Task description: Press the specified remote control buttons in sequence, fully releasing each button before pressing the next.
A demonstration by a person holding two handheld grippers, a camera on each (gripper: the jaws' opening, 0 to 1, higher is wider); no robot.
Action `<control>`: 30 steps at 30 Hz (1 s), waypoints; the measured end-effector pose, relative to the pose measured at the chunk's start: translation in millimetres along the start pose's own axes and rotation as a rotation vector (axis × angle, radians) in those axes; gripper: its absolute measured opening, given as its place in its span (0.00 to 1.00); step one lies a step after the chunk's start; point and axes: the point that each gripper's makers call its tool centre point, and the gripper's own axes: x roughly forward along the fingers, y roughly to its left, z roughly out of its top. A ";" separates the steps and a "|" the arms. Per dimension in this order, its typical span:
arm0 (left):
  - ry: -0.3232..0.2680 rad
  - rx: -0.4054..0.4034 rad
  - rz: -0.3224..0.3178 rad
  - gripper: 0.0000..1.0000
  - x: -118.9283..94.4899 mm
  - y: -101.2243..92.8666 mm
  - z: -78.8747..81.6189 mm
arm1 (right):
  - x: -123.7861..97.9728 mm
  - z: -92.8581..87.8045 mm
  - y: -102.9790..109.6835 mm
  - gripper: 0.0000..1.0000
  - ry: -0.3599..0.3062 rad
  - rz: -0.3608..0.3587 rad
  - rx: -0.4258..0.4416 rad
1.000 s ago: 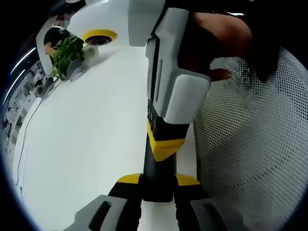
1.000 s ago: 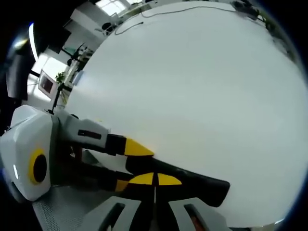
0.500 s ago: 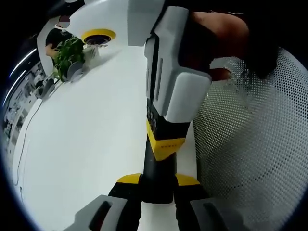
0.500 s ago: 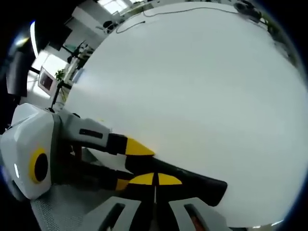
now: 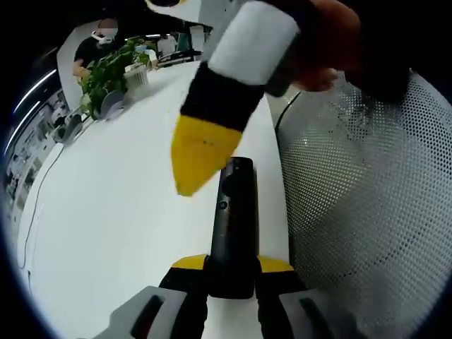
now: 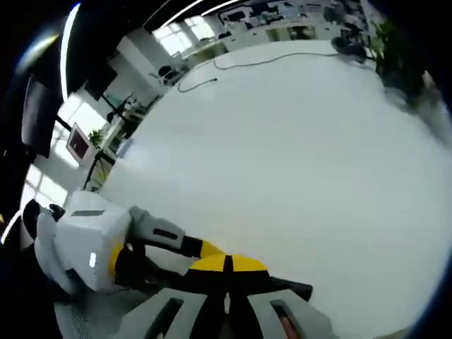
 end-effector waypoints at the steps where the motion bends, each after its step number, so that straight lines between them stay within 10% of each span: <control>1: 0.001 0.001 0.000 0.25 0.0 0.0 0.0 | -4.3 3.9 -0.9 0.00 -0.025 -0.007 -0.001; 19: -0.018 -0.029 0.020 0.25 0.0 -0.2 0.2 | -110.2 84.1 5.9 0.00 -0.444 -0.021 -0.126; 30: -0.031 -0.064 0.058 0.25 1.3 -1.1 2.2 | -210.8 123.4 -10.6 0.31 -0.720 -0.148 -0.184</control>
